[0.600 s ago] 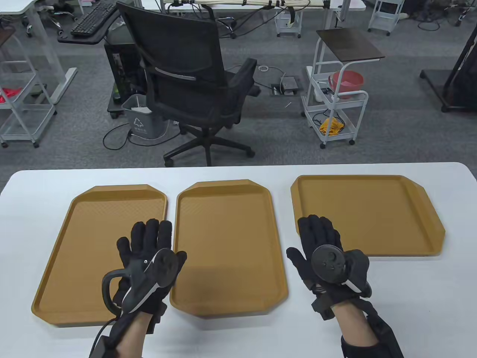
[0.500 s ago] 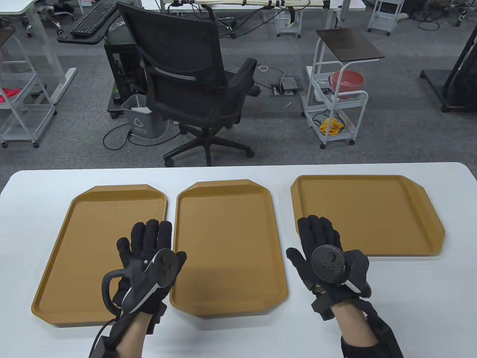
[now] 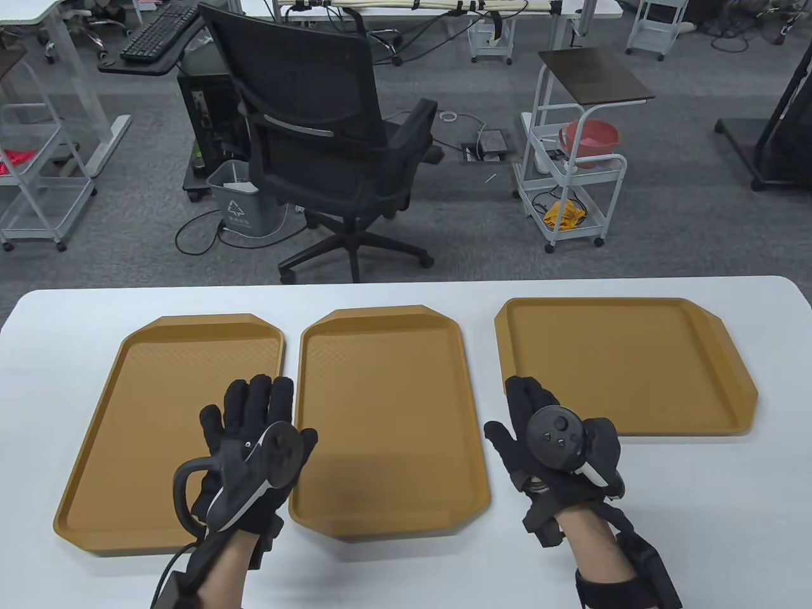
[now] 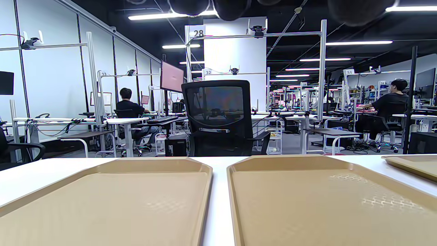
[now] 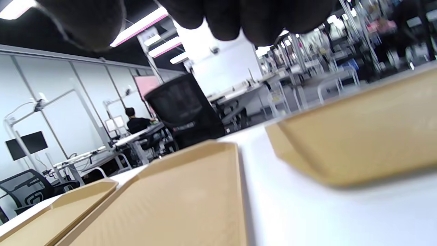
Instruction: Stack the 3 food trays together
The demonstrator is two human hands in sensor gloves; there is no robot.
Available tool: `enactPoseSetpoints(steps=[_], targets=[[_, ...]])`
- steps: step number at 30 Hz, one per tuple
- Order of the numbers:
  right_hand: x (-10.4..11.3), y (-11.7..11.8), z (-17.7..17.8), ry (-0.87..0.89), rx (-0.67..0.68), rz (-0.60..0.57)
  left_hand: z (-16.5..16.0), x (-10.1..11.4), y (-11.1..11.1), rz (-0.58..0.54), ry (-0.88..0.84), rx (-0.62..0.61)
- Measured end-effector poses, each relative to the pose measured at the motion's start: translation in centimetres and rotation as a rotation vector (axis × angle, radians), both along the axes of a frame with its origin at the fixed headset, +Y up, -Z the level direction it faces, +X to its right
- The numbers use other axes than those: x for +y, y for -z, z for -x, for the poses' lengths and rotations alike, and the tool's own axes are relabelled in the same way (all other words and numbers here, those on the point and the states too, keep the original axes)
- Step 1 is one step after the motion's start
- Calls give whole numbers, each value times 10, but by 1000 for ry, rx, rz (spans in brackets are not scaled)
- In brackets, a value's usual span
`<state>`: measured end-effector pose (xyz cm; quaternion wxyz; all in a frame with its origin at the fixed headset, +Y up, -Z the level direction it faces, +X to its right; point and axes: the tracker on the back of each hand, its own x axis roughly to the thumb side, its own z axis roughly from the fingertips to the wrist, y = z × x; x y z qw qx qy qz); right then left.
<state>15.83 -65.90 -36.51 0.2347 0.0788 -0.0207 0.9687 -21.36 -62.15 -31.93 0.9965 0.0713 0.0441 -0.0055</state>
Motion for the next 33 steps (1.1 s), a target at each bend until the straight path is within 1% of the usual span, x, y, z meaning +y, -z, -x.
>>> enactPoseSetpoints(steps=[1, 3, 5, 7, 11, 15, 17, 23, 30, 33], targets=[[-10, 7, 4, 1, -10, 66, 0, 0, 0, 1, -3, 0], [-20, 14, 8, -22, -24, 123, 0, 0, 0, 2, -4, 0], [-35, 26, 16, -82, -54, 193, 0, -1, 1, 8, 0, -1], [-49, 38, 24, -146, -97, 240, -1, -1, 1, 15, 3, -3], [-77, 61, 35, -182, -206, 348, -1, -2, 1, 25, -1, -10], [-96, 76, 43, -234, -284, 399, 0, -3, 3, 40, -10, -12], [-101, 80, 45, -261, -306, 415, 1, -3, 3, 42, -19, -10], [-108, 89, 52, -374, -359, 388, 0, -4, 4, 49, -22, -12], [-108, 90, 60, -362, -381, 364, -3, -6, 4, 57, -19, -21], [-107, 90, 58, -346, -385, 373, -3, -6, 4, 55, -19, -23]])
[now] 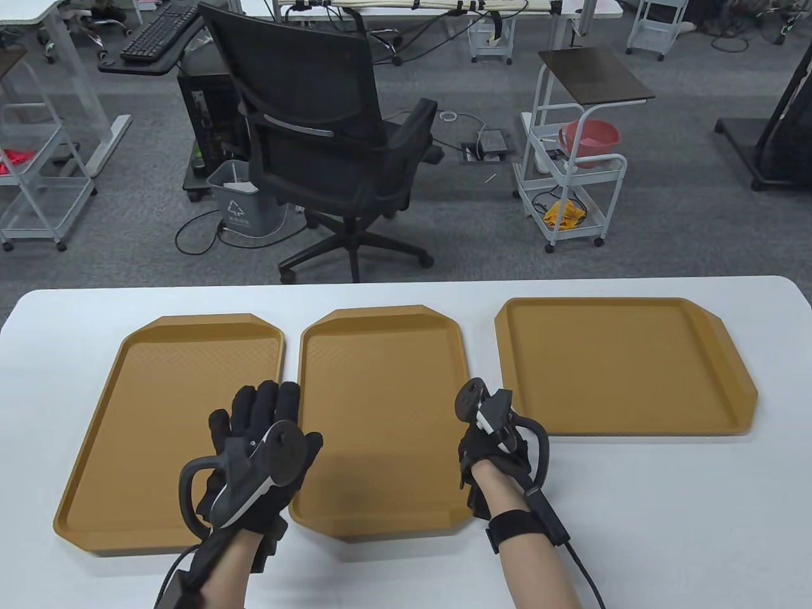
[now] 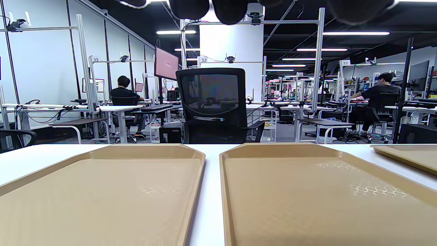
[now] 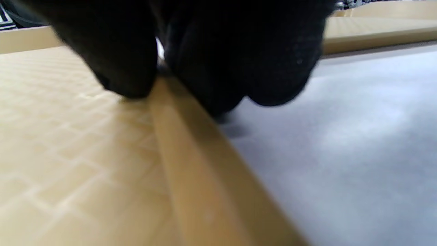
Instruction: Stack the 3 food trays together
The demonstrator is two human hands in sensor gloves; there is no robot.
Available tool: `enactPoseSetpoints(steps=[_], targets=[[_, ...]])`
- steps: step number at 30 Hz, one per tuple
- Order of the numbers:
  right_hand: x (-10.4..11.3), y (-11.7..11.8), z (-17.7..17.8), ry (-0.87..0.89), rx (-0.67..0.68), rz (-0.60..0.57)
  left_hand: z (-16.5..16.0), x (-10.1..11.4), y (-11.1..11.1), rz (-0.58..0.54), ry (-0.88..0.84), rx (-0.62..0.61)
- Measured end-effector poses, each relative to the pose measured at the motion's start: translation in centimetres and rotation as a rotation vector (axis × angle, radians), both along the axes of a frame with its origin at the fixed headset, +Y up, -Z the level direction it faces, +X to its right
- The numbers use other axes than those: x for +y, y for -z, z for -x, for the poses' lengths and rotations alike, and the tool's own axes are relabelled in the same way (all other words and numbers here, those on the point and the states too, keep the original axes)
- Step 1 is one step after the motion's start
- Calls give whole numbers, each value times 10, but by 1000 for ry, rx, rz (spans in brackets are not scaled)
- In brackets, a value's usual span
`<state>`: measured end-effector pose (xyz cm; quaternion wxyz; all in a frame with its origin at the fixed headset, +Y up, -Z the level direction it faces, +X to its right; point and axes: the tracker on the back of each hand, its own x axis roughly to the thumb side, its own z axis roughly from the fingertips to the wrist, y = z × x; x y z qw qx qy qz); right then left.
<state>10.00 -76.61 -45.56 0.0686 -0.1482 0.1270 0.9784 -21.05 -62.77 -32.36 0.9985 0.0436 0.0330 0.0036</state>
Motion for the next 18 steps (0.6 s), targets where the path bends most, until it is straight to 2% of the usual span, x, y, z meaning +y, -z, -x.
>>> enactPoseSetpoints(steps=[5, 12, 18], targets=[[0, 3, -12, 184, -67, 39, 1, 0, 0, -5, -7, 0], [-4, 3, -30, 596, -159, 158, 3, 0, 0, -2, -13, 0], [0, 1, -37, 769, -179, 171, 3, -1, 0, 2, -14, -2]])
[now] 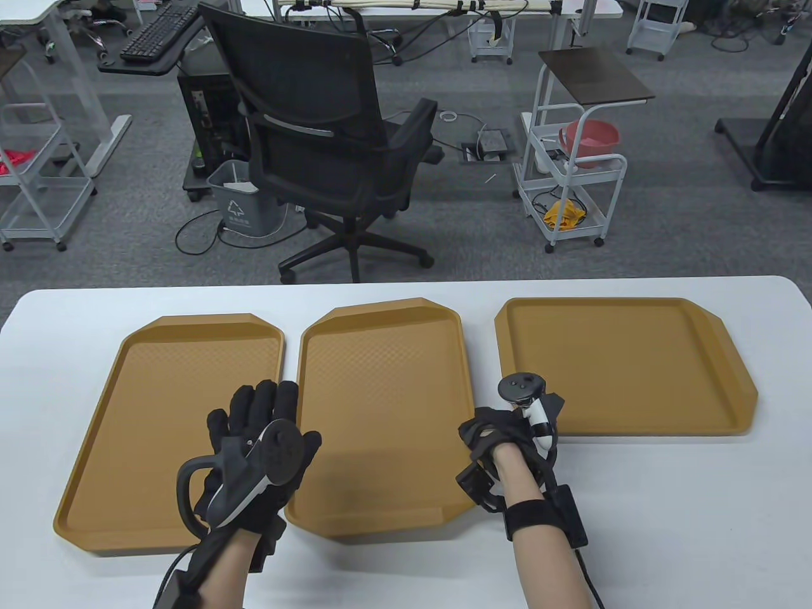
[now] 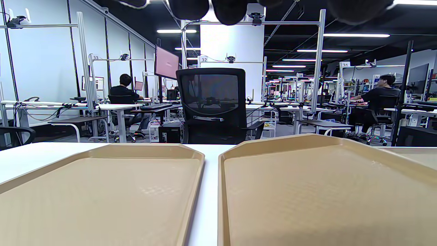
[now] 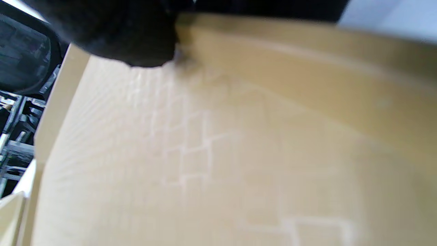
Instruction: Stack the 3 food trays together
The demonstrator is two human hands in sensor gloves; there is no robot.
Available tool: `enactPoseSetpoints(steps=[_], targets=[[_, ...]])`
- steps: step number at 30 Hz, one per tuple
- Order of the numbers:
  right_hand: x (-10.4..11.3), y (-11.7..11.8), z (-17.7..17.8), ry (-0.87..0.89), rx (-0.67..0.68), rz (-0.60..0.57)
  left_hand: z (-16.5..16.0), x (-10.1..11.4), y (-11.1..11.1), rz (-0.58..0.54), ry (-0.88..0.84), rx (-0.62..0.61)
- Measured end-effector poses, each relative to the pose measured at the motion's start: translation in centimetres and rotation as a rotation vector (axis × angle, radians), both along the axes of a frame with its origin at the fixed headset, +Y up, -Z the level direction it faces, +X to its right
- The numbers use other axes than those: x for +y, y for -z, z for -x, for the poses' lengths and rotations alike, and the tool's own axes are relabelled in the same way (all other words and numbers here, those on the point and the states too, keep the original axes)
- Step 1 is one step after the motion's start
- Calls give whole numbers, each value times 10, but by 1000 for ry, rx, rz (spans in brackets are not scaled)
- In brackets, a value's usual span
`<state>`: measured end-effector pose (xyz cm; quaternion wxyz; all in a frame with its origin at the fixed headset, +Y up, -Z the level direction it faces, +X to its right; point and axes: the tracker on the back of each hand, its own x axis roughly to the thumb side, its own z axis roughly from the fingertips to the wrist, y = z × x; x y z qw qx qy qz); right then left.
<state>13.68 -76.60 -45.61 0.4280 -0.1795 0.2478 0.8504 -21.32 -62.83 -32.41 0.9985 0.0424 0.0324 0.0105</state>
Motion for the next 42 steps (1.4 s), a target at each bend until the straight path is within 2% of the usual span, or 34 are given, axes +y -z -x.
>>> enactPoseSetpoints(steps=[5, 12, 15, 22, 26, 32, 34, 35, 37, 42], targets=[[0, -1, 2, 126, 56, 23, 0, 0, 0, 2, -2, -2], [0, -6, 7, 208, 145, 32, 0, 0, 1, 3, -8, -6], [2, -9, 8, 260, 149, -8, 1, 0, 0, 2, -10, -9], [9, -16, 2, 578, 107, -110, 1, -2, 1, 17, -12, -10], [13, -21, -6, 700, 38, -153, 1, -2, 1, 19, -14, -11], [35, -29, -26, 852, -78, -315, 1, -2, 1, 31, -12, -9], [43, -32, -35, 839, -127, -358, 1, -2, 1, 31, -10, -10], [47, -35, -44, 755, -206, -389, 1, -2, 1, 31, -9, -10], [48, -37, -56, 716, -262, -444, 1, -2, 1, 30, -10, -9], [34, -47, -88, 742, -475, -524, 1, -2, 1, 34, -8, -9]])
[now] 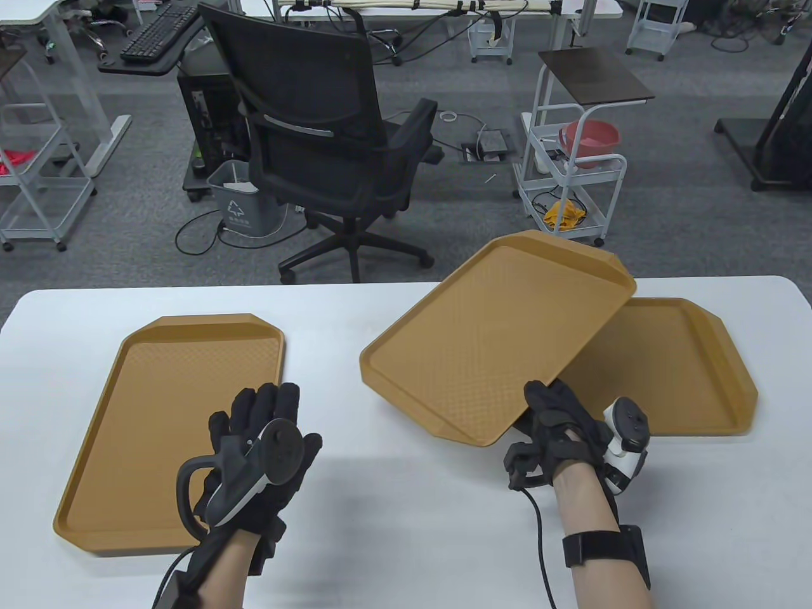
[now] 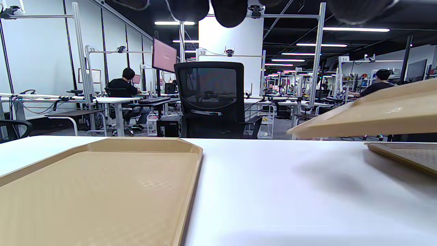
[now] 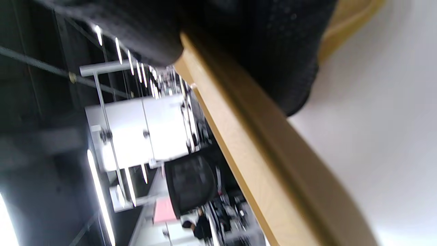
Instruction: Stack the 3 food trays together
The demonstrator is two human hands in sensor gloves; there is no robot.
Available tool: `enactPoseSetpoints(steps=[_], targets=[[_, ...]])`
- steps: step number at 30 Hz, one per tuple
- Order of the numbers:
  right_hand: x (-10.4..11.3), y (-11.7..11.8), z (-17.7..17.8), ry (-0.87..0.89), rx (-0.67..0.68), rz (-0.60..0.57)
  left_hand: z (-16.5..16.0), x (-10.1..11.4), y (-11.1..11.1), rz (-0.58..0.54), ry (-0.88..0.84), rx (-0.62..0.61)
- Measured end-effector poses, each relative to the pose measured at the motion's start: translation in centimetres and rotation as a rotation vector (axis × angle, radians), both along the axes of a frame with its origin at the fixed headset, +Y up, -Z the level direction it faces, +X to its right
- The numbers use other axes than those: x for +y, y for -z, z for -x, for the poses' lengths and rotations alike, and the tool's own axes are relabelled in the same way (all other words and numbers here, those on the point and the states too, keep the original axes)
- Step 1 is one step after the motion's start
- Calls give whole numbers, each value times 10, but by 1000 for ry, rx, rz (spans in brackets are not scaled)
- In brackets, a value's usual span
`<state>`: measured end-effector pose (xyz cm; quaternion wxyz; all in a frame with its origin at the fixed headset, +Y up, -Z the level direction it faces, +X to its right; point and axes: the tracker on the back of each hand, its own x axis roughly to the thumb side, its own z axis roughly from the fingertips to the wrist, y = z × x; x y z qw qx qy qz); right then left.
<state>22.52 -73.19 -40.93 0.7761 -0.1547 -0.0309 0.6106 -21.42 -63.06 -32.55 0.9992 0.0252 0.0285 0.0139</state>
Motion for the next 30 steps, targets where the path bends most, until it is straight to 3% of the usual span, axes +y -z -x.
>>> enactPoseSetpoints(steps=[6, 13, 22, 30], targets=[[-19, -6, -31, 81, -176, 32, 0, -2, 1, 12, 8, 4], [-37, -9, -57, 163, -278, 90, 0, -2, 1, 22, 11, 11], [-57, -3, -59, 216, -298, 137, 2, -2, 2, 33, 10, 14], [-62, -1, -62, 72, -306, 268, 2, -2, 2, 45, 13, 13]])
